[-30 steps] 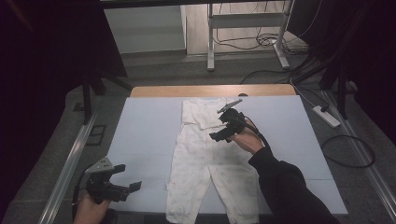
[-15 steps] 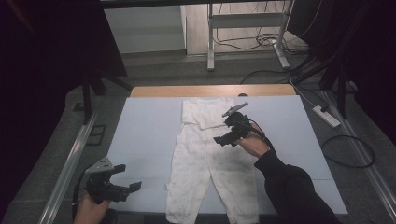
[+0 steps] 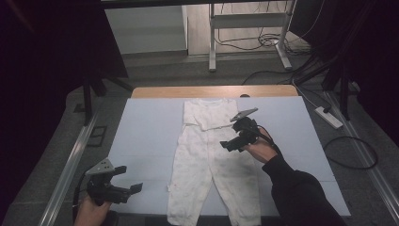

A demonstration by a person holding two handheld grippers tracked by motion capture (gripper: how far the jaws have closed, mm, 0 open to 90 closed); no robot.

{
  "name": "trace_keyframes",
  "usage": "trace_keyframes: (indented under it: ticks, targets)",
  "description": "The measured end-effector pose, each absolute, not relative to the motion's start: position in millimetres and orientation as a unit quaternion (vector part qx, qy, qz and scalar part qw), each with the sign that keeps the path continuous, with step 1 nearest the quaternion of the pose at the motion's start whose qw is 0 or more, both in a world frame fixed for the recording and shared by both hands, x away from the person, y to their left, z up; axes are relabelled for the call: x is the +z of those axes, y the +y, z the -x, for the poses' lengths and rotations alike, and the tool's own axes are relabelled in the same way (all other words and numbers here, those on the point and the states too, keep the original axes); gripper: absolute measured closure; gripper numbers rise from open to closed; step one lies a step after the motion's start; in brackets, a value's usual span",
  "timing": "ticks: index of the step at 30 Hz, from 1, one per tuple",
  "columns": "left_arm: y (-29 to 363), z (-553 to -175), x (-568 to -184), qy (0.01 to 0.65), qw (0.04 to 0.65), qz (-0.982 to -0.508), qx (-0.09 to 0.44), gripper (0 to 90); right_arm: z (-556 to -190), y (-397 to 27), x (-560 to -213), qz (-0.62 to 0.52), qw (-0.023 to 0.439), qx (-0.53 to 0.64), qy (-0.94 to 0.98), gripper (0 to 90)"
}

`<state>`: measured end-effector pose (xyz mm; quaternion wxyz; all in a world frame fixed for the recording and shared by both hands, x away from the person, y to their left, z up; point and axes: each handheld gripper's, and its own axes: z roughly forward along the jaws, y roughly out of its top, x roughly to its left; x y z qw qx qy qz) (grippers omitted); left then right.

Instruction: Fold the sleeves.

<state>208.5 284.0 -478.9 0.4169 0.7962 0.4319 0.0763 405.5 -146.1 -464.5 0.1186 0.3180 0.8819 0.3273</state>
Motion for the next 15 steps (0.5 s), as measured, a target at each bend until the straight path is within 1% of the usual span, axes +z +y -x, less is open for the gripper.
trace_keyframes:
  ticks: [15]
  targets:
    - [284.1,-208.4,-478.8,0.432,0.418,-0.796,0.076,1.3,-387.5,-166.3,-462.8,-0.316,0.13,0.329,0.88,0.0]
